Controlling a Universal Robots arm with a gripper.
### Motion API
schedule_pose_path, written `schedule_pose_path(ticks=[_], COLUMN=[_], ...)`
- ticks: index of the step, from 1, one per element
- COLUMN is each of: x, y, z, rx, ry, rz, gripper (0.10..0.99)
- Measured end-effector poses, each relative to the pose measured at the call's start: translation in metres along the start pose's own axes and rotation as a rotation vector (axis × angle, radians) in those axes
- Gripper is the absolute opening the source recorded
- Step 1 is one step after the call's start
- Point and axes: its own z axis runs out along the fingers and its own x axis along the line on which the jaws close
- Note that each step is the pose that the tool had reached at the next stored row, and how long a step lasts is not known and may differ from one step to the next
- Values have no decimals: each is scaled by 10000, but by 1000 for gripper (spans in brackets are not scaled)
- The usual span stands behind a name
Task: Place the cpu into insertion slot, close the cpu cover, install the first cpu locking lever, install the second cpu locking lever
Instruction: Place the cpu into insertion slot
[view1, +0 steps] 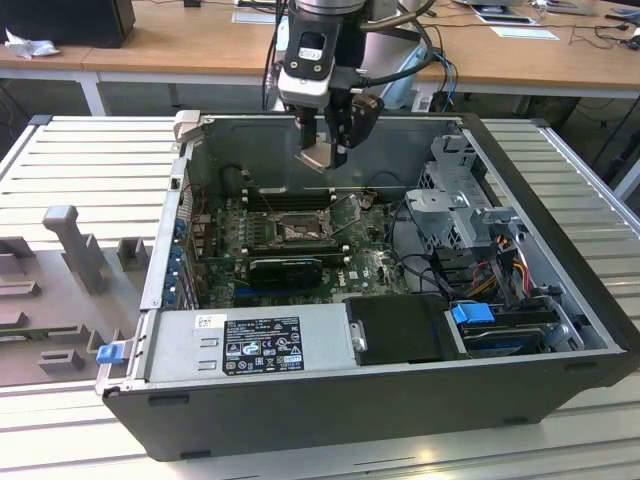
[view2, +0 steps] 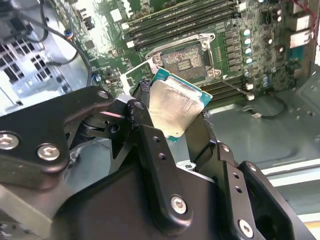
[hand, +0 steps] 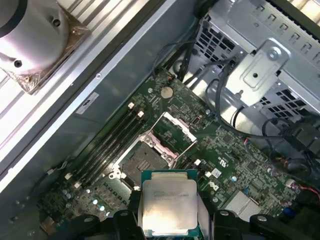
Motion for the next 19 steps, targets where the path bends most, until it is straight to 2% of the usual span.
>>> schedule_pose_path(ticks=[4,8,12,14,17,19], x=[-1,-3,-3,-3,-4,-4], y=[-3,-13,-15,-16,-17,-17], z=[38,149,173,178,190,195], rx=[-12,-8,-7,-16,-35,-43], ry=[-63,-73,-90,-114,-213,-249], rz=[710,750,905,1202,2327,2741], gripper=[529,529,529,529,529,529])
